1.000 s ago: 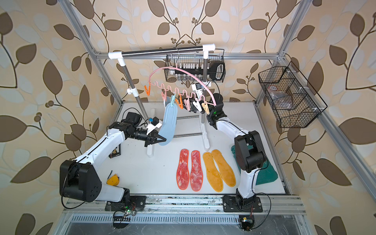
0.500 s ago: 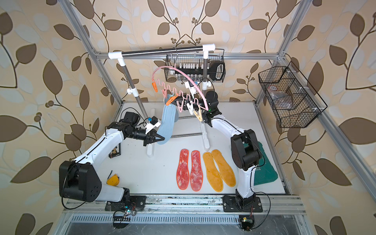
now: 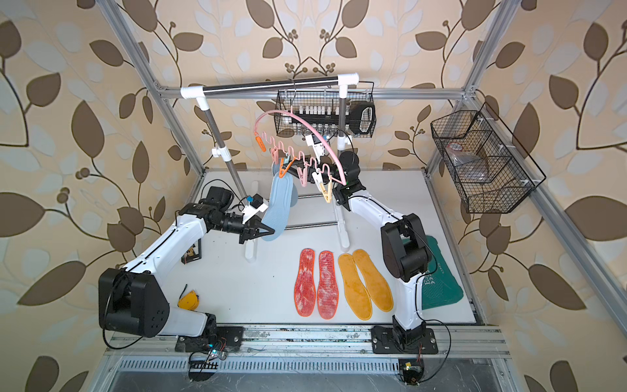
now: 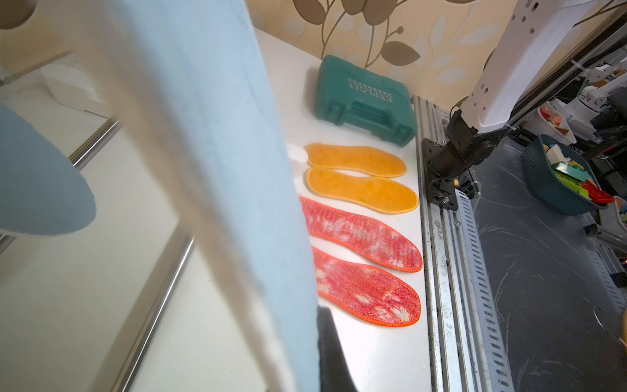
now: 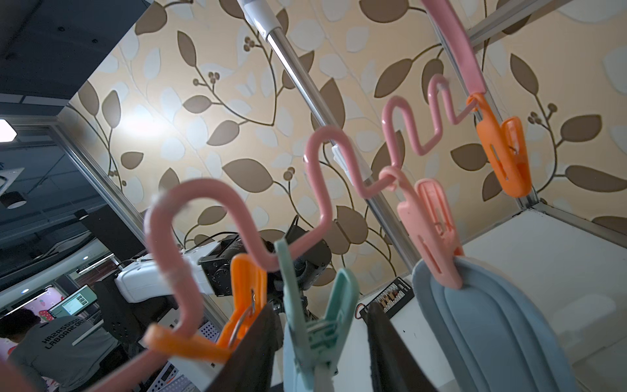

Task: Take the shoe insoles off the hanger
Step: Open the clamp at the hanger.

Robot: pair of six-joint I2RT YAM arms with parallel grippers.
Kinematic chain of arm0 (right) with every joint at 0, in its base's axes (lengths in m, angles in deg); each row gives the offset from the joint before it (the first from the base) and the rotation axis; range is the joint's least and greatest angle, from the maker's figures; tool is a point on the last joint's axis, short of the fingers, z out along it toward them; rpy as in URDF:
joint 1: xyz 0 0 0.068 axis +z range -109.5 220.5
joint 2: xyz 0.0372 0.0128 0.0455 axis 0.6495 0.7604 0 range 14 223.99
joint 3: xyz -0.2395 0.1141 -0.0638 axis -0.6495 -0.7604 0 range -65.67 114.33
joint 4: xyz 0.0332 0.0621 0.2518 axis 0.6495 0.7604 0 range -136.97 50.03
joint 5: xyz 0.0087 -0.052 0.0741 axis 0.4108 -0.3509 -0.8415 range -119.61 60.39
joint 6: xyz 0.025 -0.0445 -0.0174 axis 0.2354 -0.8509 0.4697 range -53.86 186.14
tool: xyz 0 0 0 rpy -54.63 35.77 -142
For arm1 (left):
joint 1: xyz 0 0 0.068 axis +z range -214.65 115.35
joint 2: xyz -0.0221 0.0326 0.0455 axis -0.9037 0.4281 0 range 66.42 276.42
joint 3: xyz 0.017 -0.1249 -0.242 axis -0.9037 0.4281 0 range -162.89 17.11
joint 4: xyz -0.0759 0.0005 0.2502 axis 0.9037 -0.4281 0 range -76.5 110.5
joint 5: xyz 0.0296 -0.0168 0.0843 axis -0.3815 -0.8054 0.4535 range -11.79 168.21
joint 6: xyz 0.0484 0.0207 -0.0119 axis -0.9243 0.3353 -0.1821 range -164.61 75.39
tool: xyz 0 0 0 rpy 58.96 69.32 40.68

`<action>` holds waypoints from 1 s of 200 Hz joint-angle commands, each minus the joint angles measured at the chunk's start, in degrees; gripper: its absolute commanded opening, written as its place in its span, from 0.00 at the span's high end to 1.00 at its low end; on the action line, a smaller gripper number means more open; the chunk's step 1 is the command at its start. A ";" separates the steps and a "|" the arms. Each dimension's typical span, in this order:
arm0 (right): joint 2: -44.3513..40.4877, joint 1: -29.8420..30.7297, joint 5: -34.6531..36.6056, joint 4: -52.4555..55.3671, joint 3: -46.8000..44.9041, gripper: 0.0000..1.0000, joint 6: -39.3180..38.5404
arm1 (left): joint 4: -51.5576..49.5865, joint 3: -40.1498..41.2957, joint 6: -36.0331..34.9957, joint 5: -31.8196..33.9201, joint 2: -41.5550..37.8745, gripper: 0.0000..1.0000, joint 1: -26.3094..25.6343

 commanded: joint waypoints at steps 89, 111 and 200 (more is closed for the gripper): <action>3.23 0.62 0.01 -5.80 3.62 0.80 4.81 | -3.18 -0.25 -1.33 -0.91 0.12 1.00 0.35; 2.88 0.40 0.75 -5.62 3.19 0.81 4.72 | -3.35 -0.10 -1.66 -0.30 0.31 1.00 0.35; 0.51 -0.08 6.49 -0.68 -1.74 0.63 3.04 | -1.81 5.29 -6.81 11.71 -1.83 1.00 0.28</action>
